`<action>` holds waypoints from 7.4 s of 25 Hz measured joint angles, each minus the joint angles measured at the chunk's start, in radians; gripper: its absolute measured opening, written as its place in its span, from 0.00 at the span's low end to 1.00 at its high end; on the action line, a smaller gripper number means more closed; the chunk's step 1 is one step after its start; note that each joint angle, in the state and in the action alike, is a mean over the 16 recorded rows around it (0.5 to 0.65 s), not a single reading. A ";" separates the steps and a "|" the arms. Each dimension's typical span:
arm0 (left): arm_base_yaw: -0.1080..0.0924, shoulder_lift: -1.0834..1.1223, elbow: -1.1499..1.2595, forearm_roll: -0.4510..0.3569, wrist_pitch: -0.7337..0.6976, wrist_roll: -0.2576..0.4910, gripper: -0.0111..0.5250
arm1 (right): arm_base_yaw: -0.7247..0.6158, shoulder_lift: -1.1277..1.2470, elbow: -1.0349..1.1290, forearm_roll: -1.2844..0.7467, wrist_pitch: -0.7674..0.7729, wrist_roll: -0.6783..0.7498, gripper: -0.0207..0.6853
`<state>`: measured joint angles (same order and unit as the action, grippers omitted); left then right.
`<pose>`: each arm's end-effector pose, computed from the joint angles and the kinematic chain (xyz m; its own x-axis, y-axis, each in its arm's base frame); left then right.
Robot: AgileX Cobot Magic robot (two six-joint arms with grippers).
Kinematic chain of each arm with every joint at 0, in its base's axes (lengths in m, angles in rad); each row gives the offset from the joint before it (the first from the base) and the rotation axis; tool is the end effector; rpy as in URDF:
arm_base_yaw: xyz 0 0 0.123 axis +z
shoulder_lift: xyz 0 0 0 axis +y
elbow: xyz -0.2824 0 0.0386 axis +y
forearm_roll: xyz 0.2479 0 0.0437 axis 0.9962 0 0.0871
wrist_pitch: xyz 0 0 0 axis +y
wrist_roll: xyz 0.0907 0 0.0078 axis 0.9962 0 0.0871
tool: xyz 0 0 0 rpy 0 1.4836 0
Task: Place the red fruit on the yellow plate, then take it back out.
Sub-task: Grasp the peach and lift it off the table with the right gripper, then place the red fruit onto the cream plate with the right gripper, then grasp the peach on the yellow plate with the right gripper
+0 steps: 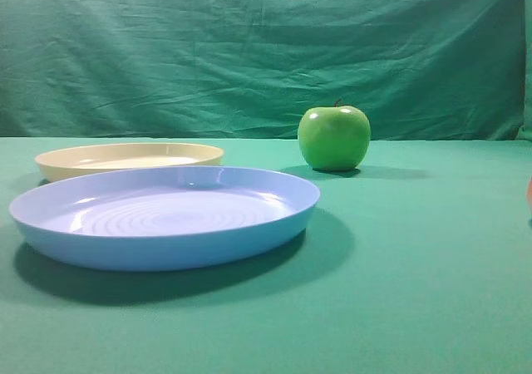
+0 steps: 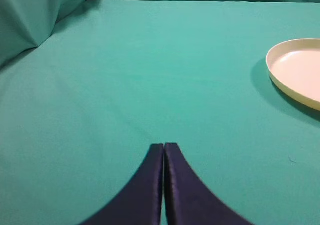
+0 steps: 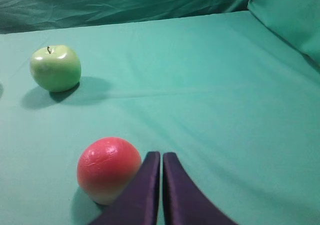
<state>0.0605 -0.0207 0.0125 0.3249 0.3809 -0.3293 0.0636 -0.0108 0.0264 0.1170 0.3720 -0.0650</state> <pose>0.0508 0.0139 0.1775 -0.2590 -0.0418 -0.9650 -0.1811 0.9834 0.0060 0.0523 0.0072 0.1715 -0.2974 0.0252 -0.9544 -0.0910 0.9944 0.0546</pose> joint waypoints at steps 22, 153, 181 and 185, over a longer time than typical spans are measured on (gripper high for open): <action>0.000 0.000 0.000 0.000 0.000 0.000 0.02 | 0.000 0.000 0.000 0.000 -0.005 0.001 0.03; 0.000 0.000 0.000 0.000 0.000 0.000 0.02 | 0.704 2.251 -1.790 -0.076 -0.039 -0.250 0.37; 0.000 0.000 0.000 0.000 0.000 0.000 0.02 | 0.682 1.925 -1.793 -0.090 0.492 -0.174 0.30; 0.000 0.000 0.000 0.000 0.000 0.000 0.02 | 0.681 1.841 -1.793 -0.107 0.603 -0.116 0.12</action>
<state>0.0605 -0.0207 0.0125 0.3249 0.3809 -0.3293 0.7450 1.8300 -1.7665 0.0102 0.9751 -0.1812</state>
